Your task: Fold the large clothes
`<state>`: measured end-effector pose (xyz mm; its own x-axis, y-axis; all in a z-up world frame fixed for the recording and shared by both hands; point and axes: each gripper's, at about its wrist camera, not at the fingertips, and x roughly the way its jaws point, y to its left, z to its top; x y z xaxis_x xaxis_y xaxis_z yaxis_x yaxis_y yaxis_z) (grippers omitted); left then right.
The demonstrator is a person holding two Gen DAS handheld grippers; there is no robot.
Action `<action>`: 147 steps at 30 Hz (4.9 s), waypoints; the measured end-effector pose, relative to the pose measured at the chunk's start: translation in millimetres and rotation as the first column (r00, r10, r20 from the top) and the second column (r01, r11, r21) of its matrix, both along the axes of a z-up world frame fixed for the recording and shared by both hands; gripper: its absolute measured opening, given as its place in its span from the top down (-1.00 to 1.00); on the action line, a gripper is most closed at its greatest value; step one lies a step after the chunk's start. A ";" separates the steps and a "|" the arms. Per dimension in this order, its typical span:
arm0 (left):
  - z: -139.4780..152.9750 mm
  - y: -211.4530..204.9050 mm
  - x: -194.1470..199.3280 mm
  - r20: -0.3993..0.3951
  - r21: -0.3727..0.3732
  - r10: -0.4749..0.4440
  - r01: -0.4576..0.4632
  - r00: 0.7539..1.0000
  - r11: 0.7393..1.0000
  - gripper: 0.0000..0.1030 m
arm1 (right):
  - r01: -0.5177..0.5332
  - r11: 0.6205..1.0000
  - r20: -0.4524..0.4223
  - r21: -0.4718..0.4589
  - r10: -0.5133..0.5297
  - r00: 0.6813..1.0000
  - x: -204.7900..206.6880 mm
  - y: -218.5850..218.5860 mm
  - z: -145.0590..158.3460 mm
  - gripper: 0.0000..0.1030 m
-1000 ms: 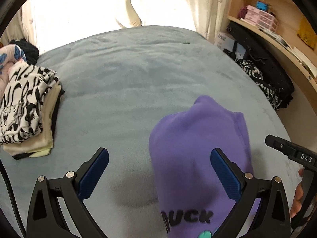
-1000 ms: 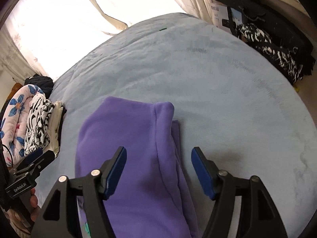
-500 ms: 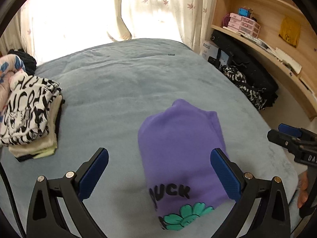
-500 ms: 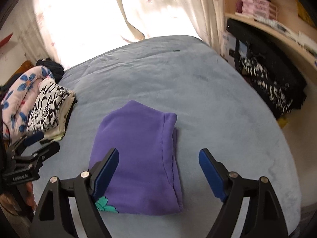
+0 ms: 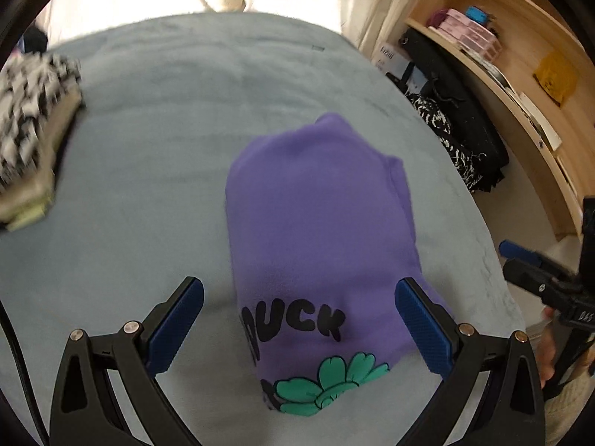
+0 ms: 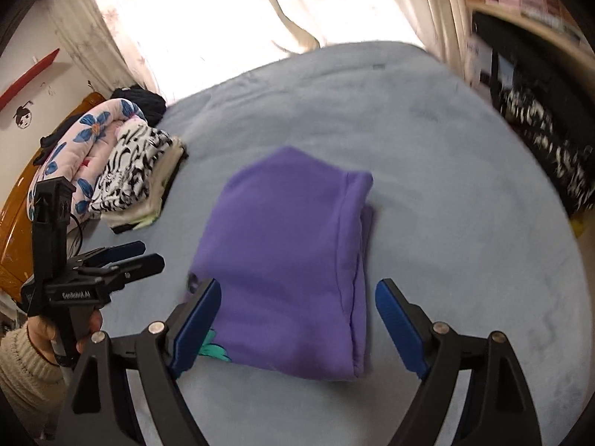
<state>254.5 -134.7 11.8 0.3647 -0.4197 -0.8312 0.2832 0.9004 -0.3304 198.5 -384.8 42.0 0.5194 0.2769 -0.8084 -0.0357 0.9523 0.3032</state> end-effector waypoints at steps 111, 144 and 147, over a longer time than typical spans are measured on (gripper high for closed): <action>19.5 508.1 257.7 0.156 -0.047 0.442 -0.441 0.883 0.897 -0.93 | -0.235 0.944 0.029 0.232 0.235 0.972 319.9 473.9 -61.9 -0.28; 200.1 302.9 -82.9 0.347 0.168 0.287 -0.360 0.893 0.918 -0.93 | -0.247 0.967 0.117 -0.059 0.252 0.961 -21.3 342.9 169.9 -0.28; 197.3 285.0 -106.3 0.357 0.173 0.274 -0.352 0.893 0.920 -0.93 | -0.212 0.971 0.122 -0.111 0.225 0.967 -44.1 330.1 170.3 -0.28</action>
<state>148.2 150.3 209.0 0.7069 -0.0529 -0.7053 0.0287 0.9985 -0.0462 154.5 -54.7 212.3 0.5593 0.3197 -0.7648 -0.2802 0.9412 0.1886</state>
